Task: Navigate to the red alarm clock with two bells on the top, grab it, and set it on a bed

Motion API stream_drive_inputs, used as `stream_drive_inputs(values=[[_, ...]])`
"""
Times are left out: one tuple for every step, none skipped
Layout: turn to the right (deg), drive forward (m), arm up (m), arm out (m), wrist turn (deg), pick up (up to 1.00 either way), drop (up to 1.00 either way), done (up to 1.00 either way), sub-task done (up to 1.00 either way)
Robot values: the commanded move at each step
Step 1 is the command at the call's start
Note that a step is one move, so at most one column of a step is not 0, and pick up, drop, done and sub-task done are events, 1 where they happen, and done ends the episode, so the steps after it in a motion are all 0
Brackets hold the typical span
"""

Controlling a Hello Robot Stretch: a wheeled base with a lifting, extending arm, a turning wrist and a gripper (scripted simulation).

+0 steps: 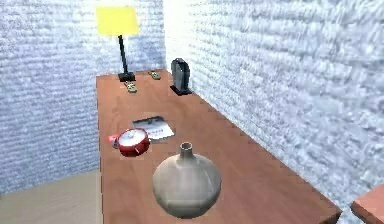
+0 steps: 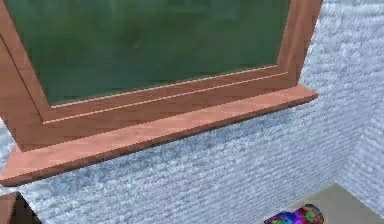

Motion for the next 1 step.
stream_drive_inputs(values=[[-45.0,0.0,0.0,0.0,0.0,0.0,0.0,0.0,0.0]])
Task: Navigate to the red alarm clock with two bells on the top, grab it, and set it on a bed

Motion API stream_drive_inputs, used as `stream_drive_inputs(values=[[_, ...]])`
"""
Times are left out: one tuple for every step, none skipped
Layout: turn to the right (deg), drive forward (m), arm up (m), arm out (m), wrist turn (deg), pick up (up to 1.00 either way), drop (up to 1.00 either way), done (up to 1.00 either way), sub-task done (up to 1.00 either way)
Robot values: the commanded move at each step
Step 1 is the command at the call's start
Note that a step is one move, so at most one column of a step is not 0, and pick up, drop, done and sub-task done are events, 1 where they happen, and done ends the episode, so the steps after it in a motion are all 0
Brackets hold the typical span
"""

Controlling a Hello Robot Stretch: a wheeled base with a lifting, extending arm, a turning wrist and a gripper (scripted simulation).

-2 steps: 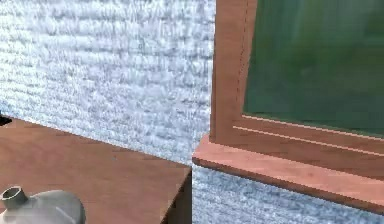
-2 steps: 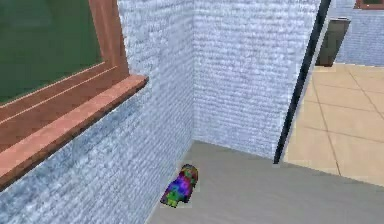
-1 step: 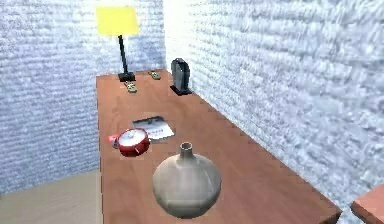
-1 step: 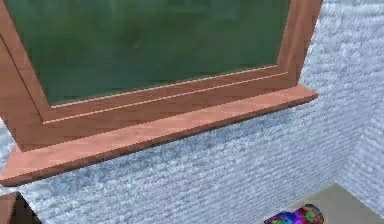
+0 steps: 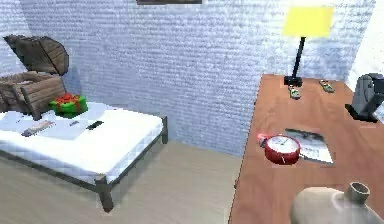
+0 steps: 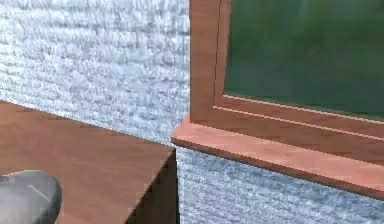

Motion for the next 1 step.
stream_drive_inputs(values=[[-45.0,0.0,0.0,0.0,0.0,0.0,0.0,0.0,0.0]])
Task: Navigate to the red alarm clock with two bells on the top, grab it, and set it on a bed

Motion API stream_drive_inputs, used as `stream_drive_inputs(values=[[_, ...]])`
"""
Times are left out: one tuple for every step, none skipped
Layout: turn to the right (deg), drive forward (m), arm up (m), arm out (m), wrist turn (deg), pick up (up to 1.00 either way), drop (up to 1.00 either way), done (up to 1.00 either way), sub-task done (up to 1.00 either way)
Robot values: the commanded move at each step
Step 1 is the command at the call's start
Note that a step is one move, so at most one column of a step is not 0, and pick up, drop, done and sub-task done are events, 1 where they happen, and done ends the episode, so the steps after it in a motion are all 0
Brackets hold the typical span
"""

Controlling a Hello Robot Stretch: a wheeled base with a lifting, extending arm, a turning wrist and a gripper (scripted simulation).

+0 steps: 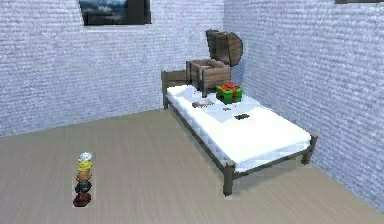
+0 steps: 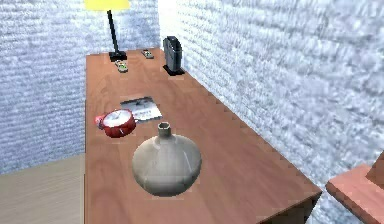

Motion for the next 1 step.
stream_drive_inputs(values=[[-12.0,0.0,0.0,0.0,0.0,0.0,0.0,0.0,0.0]])
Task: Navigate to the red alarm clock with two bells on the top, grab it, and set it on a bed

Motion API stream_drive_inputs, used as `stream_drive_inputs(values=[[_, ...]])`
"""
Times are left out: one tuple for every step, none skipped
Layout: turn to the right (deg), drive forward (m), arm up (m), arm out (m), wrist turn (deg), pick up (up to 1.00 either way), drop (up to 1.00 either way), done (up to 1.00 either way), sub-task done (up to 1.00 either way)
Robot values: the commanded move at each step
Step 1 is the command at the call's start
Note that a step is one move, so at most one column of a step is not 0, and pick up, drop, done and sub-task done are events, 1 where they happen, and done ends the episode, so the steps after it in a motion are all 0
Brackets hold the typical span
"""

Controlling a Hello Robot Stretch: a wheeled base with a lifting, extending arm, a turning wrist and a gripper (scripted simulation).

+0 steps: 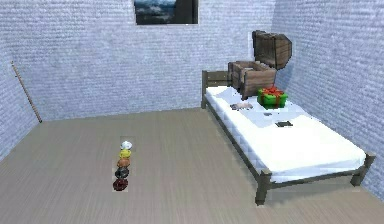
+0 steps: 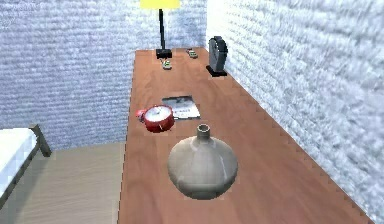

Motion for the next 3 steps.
stream_drive_inputs(values=[[0.0,0.0,0.5,0.0,0.0,0.0,0.0,0.0,0.0],[0.0,0.0,0.38,0.0,0.0,0.0,0.0,0.0,0.0],[0.0,0.0,0.0,0.3,0.0,0.0,0.0,0.0,0.0]])
